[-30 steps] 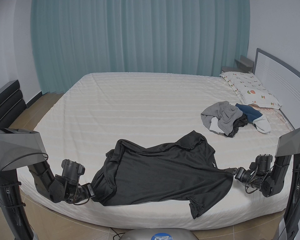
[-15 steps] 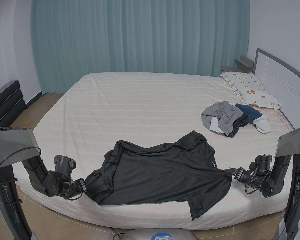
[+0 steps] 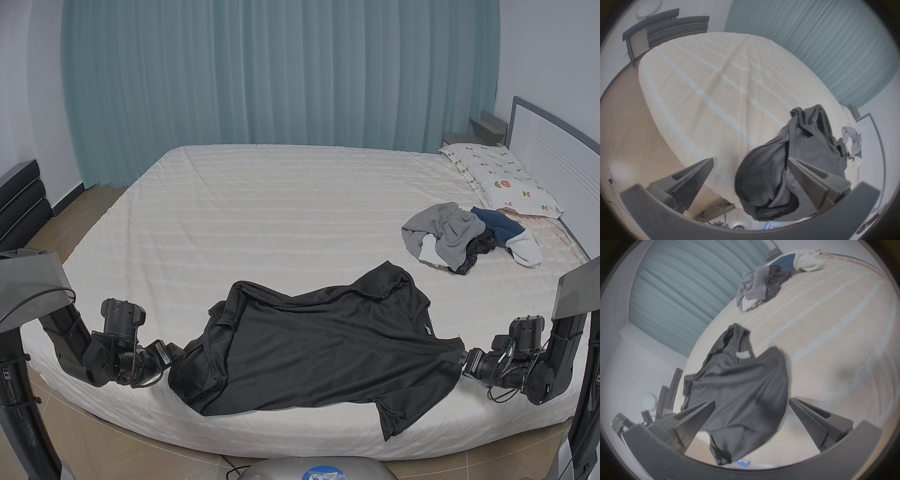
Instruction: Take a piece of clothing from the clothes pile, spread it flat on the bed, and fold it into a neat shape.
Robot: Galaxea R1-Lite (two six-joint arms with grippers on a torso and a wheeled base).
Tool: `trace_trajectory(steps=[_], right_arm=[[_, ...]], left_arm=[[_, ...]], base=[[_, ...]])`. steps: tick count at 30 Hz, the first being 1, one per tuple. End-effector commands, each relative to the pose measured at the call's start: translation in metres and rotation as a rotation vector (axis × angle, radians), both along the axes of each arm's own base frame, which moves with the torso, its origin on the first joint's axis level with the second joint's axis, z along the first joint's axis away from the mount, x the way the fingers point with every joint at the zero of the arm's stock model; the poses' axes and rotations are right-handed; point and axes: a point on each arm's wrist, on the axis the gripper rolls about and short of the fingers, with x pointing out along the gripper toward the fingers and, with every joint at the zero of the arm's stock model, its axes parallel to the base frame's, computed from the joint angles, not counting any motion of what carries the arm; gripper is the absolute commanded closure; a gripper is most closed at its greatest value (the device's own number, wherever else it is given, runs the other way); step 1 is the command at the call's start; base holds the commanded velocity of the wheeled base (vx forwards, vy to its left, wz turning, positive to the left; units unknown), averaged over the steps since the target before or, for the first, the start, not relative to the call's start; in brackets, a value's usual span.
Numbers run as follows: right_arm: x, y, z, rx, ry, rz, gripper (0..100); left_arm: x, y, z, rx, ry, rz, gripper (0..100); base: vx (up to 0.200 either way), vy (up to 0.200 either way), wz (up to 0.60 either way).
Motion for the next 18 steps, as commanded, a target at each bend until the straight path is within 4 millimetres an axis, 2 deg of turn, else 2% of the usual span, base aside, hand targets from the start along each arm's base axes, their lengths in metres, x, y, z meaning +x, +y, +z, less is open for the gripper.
trace_trajectory(steps=[1, 4, 12, 13, 18], right_arm=[[-0.013, 0.011, 0.002, -0.012, 0.023, 0.064, 0], [-0.025, 0.016, -0.010, -0.070, 0.066, 0.136, 0], [-0.021, 0.023, -0.018, -0.072, 0.075, 0.159, 0], [-0.021, 0.024, -0.018, -0.073, 0.075, 0.162, 100], [-0.023, 0.025, -0.017, -0.086, 0.081, 0.157, 100]], left_arm=[[0.002, -0.004, 0.009, -0.036, -0.039, -0.010, 0], [0.002, -0.013, 0.009, -0.069, -0.038, -0.028, 0], [0.002, -0.020, 0.007, -0.095, -0.032, -0.024, 0], [0.002, -0.020, 0.007, -0.095, -0.033, -0.024, 0], [0.002, -0.021, 0.006, -0.098, -0.042, -0.025, 0]], base=[[0.000, 0.000, 0.00], [0.000, 0.000, 0.00], [0.000, 0.000, 0.00], [0.000, 0.000, 0.00], [0.000, 0.000, 0.00]])
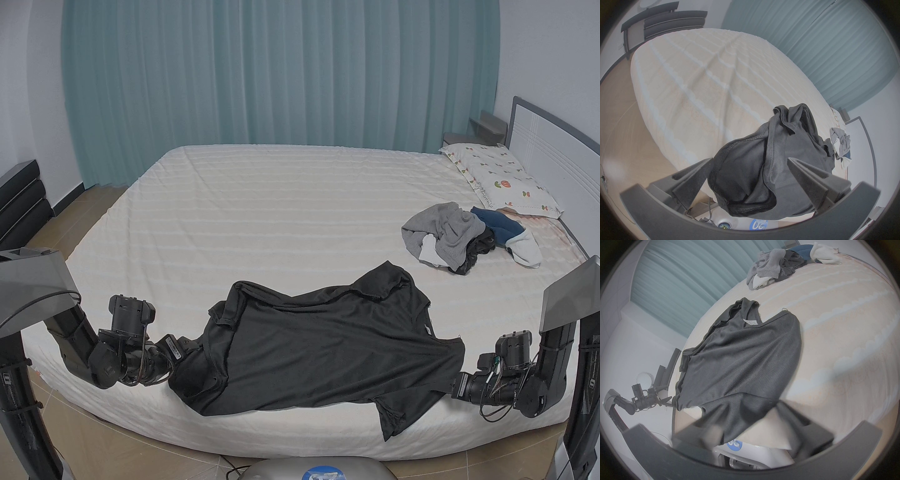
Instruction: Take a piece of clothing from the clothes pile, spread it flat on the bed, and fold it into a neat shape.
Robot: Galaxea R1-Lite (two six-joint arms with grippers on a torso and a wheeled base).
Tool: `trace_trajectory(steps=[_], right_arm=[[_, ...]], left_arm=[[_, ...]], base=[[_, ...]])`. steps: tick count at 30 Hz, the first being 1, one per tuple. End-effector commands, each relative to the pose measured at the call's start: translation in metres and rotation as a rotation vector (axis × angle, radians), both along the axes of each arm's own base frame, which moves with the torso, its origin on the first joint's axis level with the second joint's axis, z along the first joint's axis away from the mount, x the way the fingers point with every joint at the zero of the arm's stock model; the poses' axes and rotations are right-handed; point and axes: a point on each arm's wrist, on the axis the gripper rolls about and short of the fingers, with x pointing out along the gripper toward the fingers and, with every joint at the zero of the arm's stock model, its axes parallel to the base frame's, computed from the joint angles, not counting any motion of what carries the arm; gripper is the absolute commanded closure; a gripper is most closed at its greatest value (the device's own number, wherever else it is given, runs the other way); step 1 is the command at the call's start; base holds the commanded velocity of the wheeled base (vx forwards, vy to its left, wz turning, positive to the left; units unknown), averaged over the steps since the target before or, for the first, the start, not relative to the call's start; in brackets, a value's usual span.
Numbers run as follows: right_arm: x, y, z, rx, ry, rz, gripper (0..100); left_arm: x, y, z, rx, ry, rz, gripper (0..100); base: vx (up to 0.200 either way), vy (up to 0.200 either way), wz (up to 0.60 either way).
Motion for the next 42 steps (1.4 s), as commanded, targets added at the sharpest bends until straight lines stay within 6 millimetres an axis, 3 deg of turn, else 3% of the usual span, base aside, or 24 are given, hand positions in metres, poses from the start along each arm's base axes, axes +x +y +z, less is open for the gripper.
trace_trajectory(steps=[1, 11, 13, 23, 30, 31, 35, 42], right_arm=[[-0.002, 0.001, -0.001, -0.007, 0.007, 0.002, 100], [-0.017, -0.004, 0.026, -0.040, -0.055, 0.025, 100], [-0.023, -0.005, 0.040, -0.053, -0.065, 0.039, 100], [-0.042, -0.012, 0.072, -0.154, 0.007, 0.128, 100], [-0.045, -0.014, 0.066, -0.185, 0.062, 0.167, 100], [-0.046, -0.014, 0.062, -0.192, 0.078, 0.179, 0], [-0.042, -0.015, 0.052, -0.196, 0.106, 0.182, 0], [-0.028, -0.023, 0.057, -0.182, 0.070, 0.136, 0]], left_arm=[[-0.001, -0.002, -0.002, 0.001, 0.006, -0.006, 0], [-0.002, -0.004, -0.003, 0.004, 0.010, -0.012, 0], [-0.002, -0.004, -0.002, 0.004, 0.009, -0.012, 0], [-0.002, -0.004, -0.002, 0.005, 0.009, -0.013, 0], [-0.002, -0.004, -0.003, 0.005, 0.010, -0.013, 0], [-0.002, -0.004, -0.003, 0.005, 0.010, -0.013, 0], [-0.002, -0.004, -0.002, 0.004, 0.009, -0.012, 0], [-0.001, -0.004, 0.000, 0.004, -0.005, -0.018, 0]], base=[[0.000, 0.000, 0.00], [0.000, 0.000, 0.00], [0.000, 0.000, 0.00], [0.000, 0.000, 0.00], [0.000, 0.000, 0.00], [0.000, 0.000, 0.00], [0.000, 0.000, 0.00], [0.000, 0.000, 0.00]])
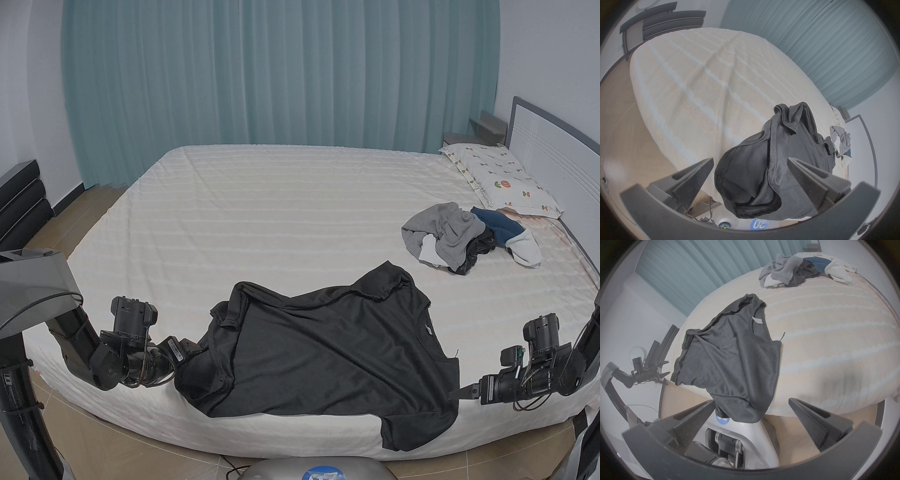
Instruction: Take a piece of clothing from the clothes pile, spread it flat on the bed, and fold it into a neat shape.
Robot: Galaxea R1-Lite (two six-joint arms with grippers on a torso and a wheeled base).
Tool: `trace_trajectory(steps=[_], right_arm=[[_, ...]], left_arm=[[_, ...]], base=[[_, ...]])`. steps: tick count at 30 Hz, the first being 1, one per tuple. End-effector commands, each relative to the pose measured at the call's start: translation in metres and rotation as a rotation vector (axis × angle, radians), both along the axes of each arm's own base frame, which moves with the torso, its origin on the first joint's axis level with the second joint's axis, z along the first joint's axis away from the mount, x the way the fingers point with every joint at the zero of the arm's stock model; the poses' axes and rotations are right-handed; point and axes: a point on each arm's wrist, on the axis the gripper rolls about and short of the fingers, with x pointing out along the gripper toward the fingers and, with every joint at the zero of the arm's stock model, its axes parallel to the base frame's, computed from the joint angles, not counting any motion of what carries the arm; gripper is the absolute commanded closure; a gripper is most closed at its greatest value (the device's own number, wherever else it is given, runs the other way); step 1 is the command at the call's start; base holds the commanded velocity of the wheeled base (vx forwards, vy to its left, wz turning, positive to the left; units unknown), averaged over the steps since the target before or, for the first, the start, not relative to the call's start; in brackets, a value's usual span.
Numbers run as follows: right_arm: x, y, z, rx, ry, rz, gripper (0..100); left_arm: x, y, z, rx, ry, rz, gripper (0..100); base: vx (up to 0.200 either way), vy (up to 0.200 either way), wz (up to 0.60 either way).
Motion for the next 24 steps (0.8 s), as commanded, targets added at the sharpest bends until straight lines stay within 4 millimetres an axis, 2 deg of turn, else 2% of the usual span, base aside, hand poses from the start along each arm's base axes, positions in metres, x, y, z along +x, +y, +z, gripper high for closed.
trace_trajectory(steps=[1, 7, 10, 19, 24], right_arm=[[0.007, -0.003, -0.002, 0.009, 0.002, -0.023, 0], [0.013, -0.002, -0.005, 0.042, 0.022, -0.059, 0], [0.013, -0.001, -0.005, 0.049, 0.024, -0.054, 0], [0.013, 0.000, -0.008, 0.052, 0.039, -0.048, 0], [0.013, 0.001, -0.008, 0.060, 0.040, -0.042, 0]], left_arm=[[0.001, -0.002, 0.003, -0.003, -0.022, -0.008, 0], [0.007, -0.007, 0.009, -0.023, -0.123, 0.001, 0], [0.011, -0.007, 0.016, -0.090, -0.147, 0.055, 0], [0.016, -0.009, 0.010, -0.116, -0.130, 0.071, 0], [0.019, -0.016, 0.006, -0.120, -0.127, 0.052, 0]], base=[[0.000, 0.000, 0.00], [0.000, 0.000, 0.00], [0.000, 0.000, 0.00], [0.200, 0.000, 0.00], [0.000, 0.000, 0.00]])
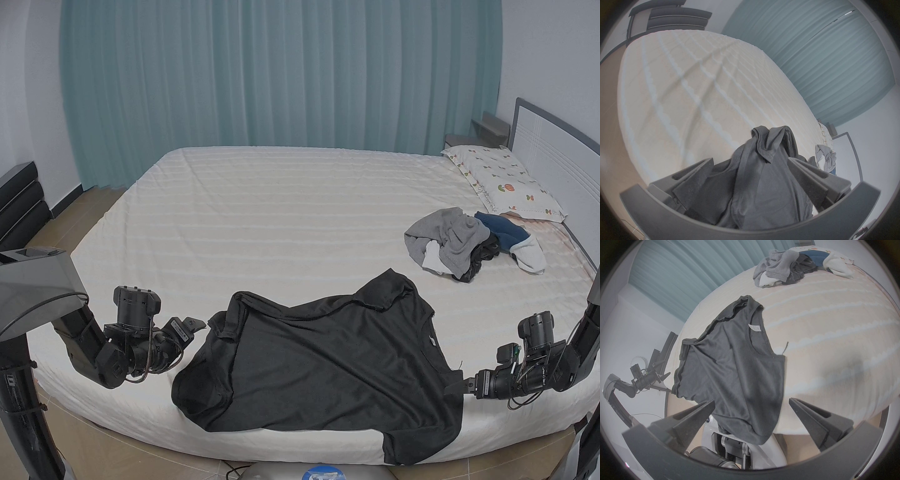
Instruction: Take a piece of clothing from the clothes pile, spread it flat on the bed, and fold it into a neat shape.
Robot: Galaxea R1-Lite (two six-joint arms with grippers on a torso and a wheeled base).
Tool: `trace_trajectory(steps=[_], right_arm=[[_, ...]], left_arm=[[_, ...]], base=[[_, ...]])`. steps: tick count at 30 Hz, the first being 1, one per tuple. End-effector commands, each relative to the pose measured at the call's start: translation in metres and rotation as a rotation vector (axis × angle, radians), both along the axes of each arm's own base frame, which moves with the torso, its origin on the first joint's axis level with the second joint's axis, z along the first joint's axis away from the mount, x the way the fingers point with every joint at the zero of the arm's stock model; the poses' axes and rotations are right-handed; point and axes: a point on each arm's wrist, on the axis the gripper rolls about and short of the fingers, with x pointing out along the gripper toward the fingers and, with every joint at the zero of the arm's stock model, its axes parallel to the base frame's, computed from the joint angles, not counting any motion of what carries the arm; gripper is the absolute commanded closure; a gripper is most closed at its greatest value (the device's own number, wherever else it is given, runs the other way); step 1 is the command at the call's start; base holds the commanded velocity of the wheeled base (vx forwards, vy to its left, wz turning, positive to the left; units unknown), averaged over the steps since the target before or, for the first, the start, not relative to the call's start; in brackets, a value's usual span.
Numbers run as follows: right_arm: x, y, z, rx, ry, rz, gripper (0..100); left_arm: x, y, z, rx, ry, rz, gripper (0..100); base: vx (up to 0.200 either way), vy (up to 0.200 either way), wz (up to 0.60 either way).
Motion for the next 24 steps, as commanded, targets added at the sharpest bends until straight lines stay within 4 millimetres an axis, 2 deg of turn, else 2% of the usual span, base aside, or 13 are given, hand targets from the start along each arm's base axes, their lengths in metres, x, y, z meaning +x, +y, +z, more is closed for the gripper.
trace_trajectory(steps=[1, 8, 14, 19, 24], right_arm=[[0.000, 0.001, -0.002, 0.002, 0.009, 0.004, 0], [0.001, 0.001, -0.009, 0.005, 0.032, 0.006, 0], [0.003, 0.001, -0.012, 0.009, 0.017, 0.005, 0], [0.004, 0.001, -0.011, 0.010, 0.012, 0.005, 0], [0.003, 0.000, -0.011, 0.011, 0.013, 0.001, 0]], left_arm=[[0.003, -0.008, -0.007, 0.001, 0.010, -0.020, 0], [0.017, -0.031, -0.019, 0.031, 0.004, -0.045, 0], [0.027, -0.054, -0.023, 0.061, -0.029, -0.066, 0], [0.035, -0.059, -0.025, 0.069, -0.032, -0.063, 0], [0.046, -0.065, -0.040, 0.089, 0.003, -0.058, 0]], base=[[0.000, 0.000, 0.00], [0.000, 0.000, 0.00], [0.000, 0.000, 0.00], [0.000, 0.000, 0.00], [0.000, 0.000, 0.00]])
